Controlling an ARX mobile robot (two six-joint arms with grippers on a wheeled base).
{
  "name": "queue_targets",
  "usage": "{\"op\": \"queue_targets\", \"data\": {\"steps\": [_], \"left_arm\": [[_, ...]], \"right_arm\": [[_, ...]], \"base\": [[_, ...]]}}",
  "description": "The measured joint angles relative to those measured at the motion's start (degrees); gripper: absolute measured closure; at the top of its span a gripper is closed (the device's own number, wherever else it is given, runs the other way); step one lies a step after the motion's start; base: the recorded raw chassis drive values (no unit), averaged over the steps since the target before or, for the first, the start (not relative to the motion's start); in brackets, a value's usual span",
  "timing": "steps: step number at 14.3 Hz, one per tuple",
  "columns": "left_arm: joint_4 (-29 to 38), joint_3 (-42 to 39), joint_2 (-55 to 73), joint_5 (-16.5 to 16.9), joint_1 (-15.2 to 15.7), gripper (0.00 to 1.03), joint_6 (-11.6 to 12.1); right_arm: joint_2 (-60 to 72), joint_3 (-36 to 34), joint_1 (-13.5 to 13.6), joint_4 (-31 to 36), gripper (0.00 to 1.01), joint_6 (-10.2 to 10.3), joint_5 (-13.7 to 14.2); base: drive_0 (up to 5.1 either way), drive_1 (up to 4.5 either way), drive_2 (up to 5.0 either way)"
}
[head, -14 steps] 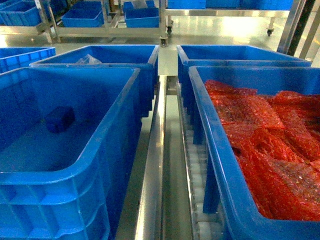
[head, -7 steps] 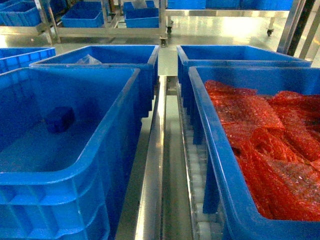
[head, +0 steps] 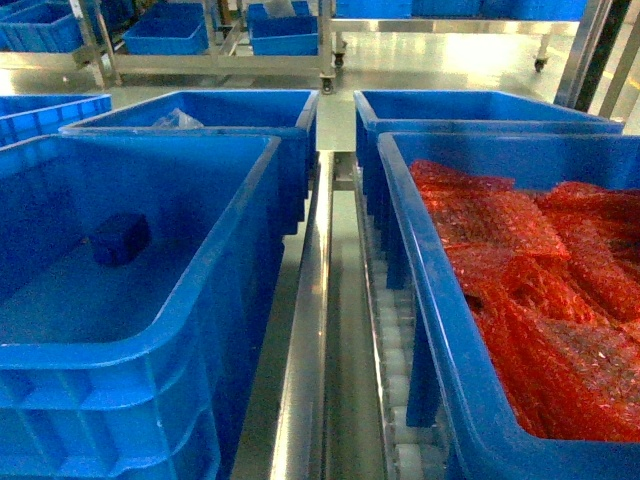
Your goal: Pick blue part to blue bin on bottom shelf
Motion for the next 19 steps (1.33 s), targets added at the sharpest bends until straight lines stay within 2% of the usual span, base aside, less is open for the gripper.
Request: {"op": "queue_targets", "data": {"steps": [5, 11, 12, 13, 15, 16, 19], "left_arm": [[-8.2, 0.0, -8.0, 0.0, 0.0, 1.01, 0.0], [-13.6, 0.0, -13.6, 0.0, 0.0, 1.01, 0.0], [-22.1, 0.0, -18.9, 0.1, 0.0, 1.01, 0.0], [-23.2, 0.0, -22.8, 0.0, 0.0, 1.01, 0.0], [-23.9, 0.0, -22.6, -0.1, 0.0, 1.01, 0.2], [-23.4, 0.0, -22.6, 0.0, 0.0, 0.97, 0.1], [-23.6, 0.0, -22.6, 0.0, 0.0, 0.57, 0.2]], "right_arm": [[0.0, 0.0, 0.0, 0.0, 0.03, 0.0, 0.0], [0.0, 0.0, 0.0, 0.0, 0.03, 0.0, 0.0], [0.0, 0.0, 0.0, -0.1, 0.03, 0.0, 0.0], [0.0, 0.0, 0.0, 0.0, 0.03, 0.0, 0.0], [0.0, 0.0, 0.0, 0.1, 0.03, 0.0, 0.0], [0.0, 0.0, 0.0, 0.0, 0.03, 0.0, 0.0], [0.0, 0.0, 0.0, 0.0, 0.03, 0.0, 0.0]], "base": [[0.0, 0.0, 0.0], [0.0, 0.0, 0.0], [0.0, 0.0, 0.0], [0.0, 0.0, 0.0], [0.0, 0.0, 0.0], [0.0, 0.0, 0.0], [0.0, 0.0, 0.0]]}}
